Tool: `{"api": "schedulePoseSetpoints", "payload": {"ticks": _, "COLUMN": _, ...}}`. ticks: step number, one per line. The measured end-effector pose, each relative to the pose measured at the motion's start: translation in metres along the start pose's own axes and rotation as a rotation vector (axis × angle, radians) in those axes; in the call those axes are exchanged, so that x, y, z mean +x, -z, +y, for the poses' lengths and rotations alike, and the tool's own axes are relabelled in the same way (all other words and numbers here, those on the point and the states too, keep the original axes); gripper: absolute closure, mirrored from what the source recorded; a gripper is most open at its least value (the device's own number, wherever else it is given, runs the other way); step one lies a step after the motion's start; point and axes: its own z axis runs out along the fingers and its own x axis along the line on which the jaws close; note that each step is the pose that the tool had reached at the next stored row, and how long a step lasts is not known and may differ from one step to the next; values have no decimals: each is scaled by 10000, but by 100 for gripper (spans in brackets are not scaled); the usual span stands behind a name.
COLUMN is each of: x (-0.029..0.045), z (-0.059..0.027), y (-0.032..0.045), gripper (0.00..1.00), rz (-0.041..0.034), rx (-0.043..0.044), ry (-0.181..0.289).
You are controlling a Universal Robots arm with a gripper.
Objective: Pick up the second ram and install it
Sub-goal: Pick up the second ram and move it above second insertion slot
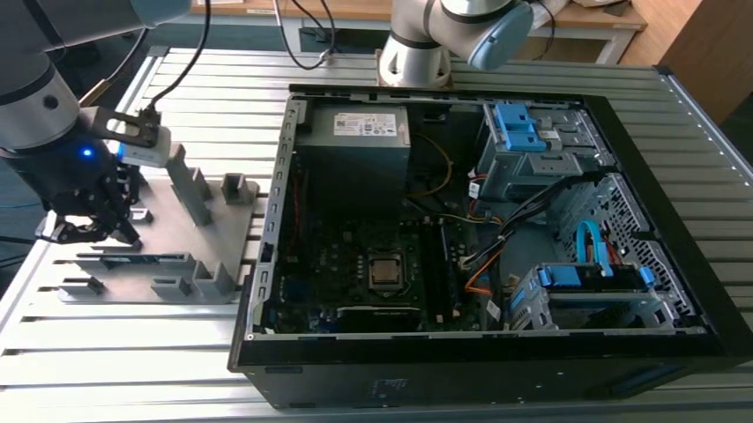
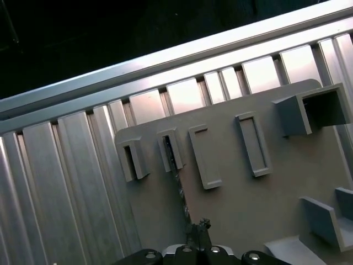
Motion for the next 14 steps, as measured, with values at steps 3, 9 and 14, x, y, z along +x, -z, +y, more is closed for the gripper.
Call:
{"api": "schedulePoseSetpoints", "payload": {"ticks": 3, "x": 0, "z": 0, "y": 0, "gripper": 90, "rz": -1, "rx": 3, "ry": 148}}
{"api": "schedulePoseSetpoints", "payload": {"ticks": 9, "x": 0, "z": 0, "y": 0, "gripper": 90, "rz": -3, "rx": 8, "ry": 449}}
{"api": "schedulePoseSetpoints", "payload": {"ticks": 14, "x": 0, "z": 0, "y": 0, "gripper": 90, "rz": -5, "rx": 13, "ry": 697}}
